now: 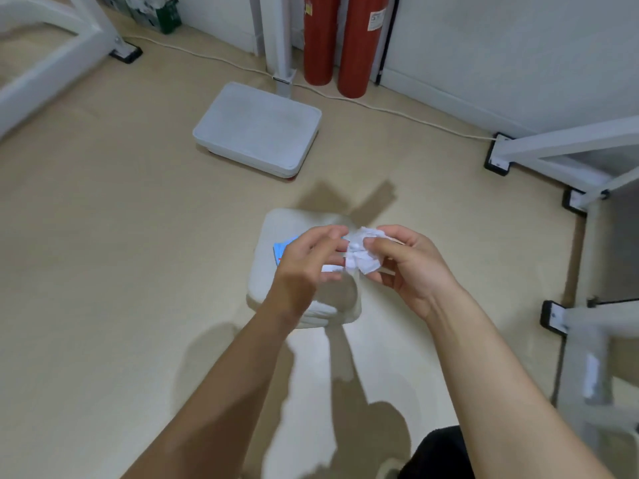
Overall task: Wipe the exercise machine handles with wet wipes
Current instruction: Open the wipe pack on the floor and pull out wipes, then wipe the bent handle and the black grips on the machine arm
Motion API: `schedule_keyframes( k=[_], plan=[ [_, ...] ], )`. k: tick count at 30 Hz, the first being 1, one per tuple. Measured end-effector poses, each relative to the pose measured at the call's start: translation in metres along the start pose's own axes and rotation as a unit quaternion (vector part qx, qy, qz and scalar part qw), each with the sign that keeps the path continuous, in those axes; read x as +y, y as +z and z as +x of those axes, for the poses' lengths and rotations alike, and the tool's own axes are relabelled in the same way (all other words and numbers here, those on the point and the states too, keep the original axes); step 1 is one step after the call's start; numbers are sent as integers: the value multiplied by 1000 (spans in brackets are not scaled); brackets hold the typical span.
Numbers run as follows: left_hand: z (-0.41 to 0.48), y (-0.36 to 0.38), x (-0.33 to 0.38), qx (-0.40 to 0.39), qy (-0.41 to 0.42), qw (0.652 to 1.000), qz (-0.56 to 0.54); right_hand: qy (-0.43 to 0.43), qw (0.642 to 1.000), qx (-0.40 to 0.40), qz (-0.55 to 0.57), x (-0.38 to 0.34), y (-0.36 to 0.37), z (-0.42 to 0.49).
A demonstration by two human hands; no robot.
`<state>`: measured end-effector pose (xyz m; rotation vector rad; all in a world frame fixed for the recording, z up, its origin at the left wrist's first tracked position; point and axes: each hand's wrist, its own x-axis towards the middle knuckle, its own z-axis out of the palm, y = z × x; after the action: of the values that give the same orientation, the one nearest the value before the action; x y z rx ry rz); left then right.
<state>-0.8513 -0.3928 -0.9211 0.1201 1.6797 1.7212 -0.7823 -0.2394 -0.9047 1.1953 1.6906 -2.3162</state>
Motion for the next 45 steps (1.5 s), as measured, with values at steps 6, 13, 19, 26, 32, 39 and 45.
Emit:
schedule_keyframes(
  k=[6,13,19,26,32,39,45],
  plan=[
    [-99,26,118,16,-2,998,56,19,999,26,16,-91,22,-116],
    [-189,30,263,68,-97,986,-118,26,999,1,44,-205,44,-247],
    [-245,17,361,93,-56,991,-78,-5,997,2,73,-284,69,-338],
    [-285,7,427,-54,-165,982,-73,-47,993,45,96,-320,92,-403],
    [-294,34,458,-127,-125,983,31,-68,991,68,88,-329,90,-432],
    [-264,67,496,-86,-25,995,33,-66,973,94,201,-349,56,-423],
    [-231,87,519,-127,-2,986,106,-113,930,-9,350,-374,36,-400]
  ],
)
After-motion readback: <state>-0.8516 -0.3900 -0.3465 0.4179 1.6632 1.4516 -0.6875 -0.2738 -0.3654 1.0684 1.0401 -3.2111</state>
